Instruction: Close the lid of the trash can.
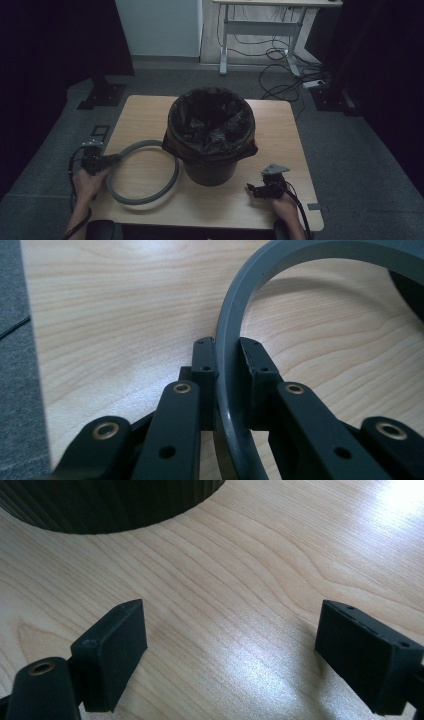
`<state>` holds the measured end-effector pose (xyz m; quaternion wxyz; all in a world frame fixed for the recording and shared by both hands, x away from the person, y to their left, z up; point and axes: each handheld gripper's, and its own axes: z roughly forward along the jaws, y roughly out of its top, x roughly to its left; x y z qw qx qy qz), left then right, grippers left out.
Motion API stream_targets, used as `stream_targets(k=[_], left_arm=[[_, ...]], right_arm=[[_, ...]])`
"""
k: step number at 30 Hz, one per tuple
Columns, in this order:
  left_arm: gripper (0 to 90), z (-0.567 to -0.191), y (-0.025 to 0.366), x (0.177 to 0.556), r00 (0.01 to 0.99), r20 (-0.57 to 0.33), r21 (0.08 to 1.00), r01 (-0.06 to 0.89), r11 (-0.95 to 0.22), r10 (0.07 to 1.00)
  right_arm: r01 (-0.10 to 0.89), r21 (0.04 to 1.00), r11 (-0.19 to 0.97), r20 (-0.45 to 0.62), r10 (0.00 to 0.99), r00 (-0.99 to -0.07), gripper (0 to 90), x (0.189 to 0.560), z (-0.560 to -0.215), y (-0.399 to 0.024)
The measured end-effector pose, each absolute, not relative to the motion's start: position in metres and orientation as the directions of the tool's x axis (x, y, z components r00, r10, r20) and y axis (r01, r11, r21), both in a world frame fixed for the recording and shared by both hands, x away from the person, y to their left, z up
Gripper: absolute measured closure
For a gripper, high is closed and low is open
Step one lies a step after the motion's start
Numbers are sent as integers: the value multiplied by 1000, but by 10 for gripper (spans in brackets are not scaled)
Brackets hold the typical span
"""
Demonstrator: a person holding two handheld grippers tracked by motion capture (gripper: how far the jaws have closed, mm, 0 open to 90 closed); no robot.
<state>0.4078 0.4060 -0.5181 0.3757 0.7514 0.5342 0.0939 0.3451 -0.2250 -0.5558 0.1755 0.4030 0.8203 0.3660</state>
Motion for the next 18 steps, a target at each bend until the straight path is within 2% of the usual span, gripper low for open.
stream_targets(k=[18], left_arm=[[785, -472, 429, 413, 404, -270, 651, 745, -143, 874]], right_arm=[[533, 741, 408, 7, 790, -614, 121, 345, -556, -225]])
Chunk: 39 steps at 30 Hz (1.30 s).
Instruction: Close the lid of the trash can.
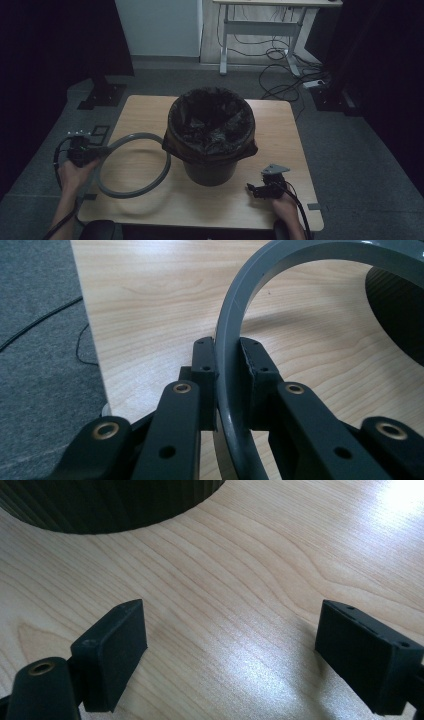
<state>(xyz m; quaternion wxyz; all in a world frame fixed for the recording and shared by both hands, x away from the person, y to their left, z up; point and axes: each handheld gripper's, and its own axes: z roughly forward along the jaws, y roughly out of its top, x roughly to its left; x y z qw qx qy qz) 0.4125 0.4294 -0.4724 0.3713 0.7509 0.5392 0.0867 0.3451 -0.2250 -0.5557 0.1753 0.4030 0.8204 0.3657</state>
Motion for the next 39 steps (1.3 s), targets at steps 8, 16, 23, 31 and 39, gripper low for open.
stream_targets(k=[8, 16, 23, 31, 39], left_arm=[[785, -450, 437, 416, 406, -276, 650, 747, -143, 871], [784, -432, 443, 420, 405, -268, 639, 754, -153, 874], [784, -413, 449, 422, 400, -266, 638, 755, -151, 877], [784, -389, 453, 424, 397, -278, 638, 757, -141, 875], [784, -366, 452, 428, 399, -294, 632, 763, -137, 869]], right_arm=[[534, 740, 408, 7, 791, -612, 121, 345, -556, -225], [535, 740, 406, 6, 792, -610, 121, 345, -556, -225], [535, 741, 406, 6, 792, -610, 122, 345, -556, -225], [535, 740, 406, 6, 792, -610, 122, 345, -556, -225], [536, 740, 406, 6, 792, -610, 122, 345, -556, -225]])
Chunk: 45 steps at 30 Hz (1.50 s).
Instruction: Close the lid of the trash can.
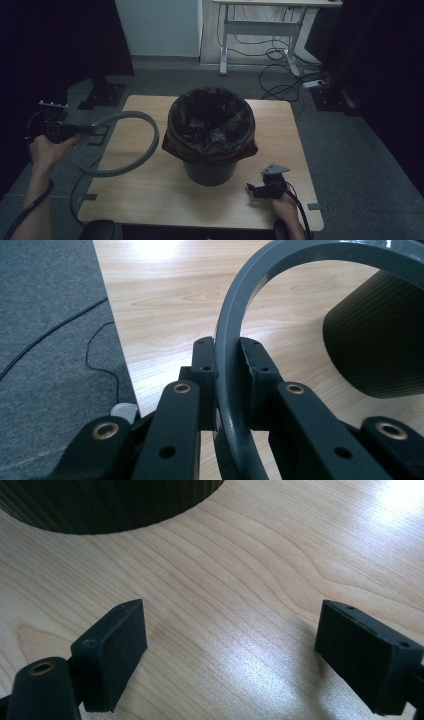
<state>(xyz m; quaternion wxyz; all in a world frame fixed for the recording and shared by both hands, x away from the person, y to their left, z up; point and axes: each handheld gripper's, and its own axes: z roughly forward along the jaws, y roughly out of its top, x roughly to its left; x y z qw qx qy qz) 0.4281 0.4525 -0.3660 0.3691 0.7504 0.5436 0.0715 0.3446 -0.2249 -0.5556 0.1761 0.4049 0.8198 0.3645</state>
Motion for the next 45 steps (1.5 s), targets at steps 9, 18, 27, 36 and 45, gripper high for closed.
stream_targets(k=[9, 18, 27, 36, 45], left_arm=[[784, -338, 449, 432, 403, -288, 636, 758, -140, 869], [784, -312, 440, 437, 413, -283, 646, 749, -146, 866], [784, -288, 426, 445, 425, -276, 649, 744, -159, 862], [783, -265, 405, 455, 449, -262, 662, 728, -180, 854], [783, -256, 378, 463, 491, -249, 673, 708, -215, 835]], right_arm=[[536, 741, 405, 7, 793, -609, 122, 345, -556, -225], [535, 741, 406, 6, 792, -610, 122, 345, -556, -225], [534, 742, 405, 7, 792, -610, 122, 345, -556, -225], [535, 742, 405, 7, 793, -610, 121, 345, -556, -225], [535, 742, 405, 7, 793, -610, 122, 345, -556, -225]])
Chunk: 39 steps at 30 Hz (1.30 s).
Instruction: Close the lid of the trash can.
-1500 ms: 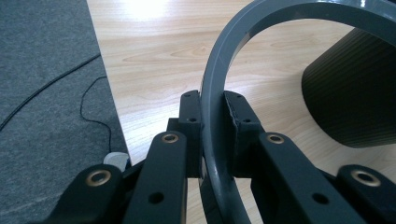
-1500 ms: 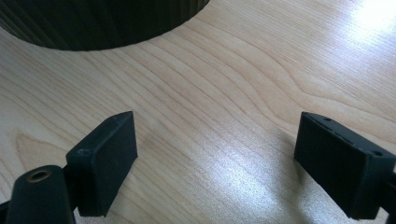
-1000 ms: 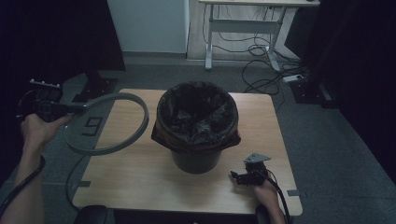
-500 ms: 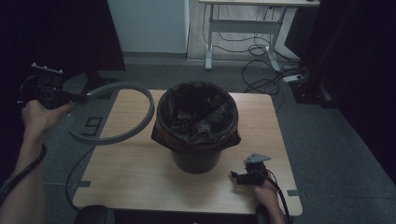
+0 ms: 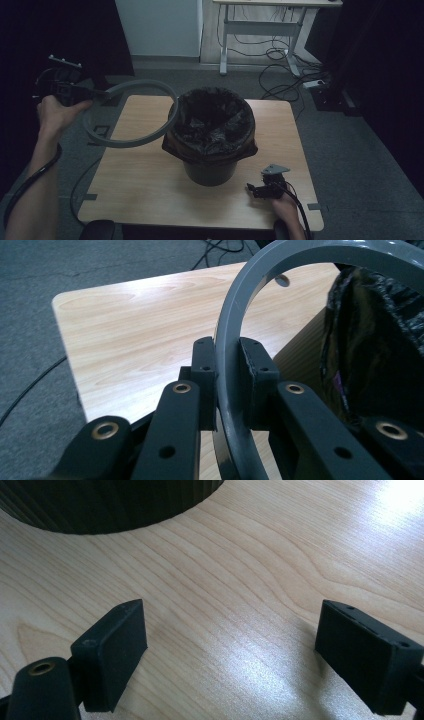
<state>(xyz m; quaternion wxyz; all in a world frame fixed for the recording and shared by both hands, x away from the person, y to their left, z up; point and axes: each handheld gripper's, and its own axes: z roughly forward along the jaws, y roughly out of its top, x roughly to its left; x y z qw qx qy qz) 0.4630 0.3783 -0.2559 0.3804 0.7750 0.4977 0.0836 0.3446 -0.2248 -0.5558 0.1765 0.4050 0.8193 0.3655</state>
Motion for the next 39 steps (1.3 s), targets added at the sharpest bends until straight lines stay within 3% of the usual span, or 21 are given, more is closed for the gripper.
stream_targets(k=[39], left_arm=[[783, -252, 264, 498, 622, -233, 672, 658, -339, 747]], right_arm=[[534, 742, 405, 7, 792, -610, 121, 345, -556, -225]])
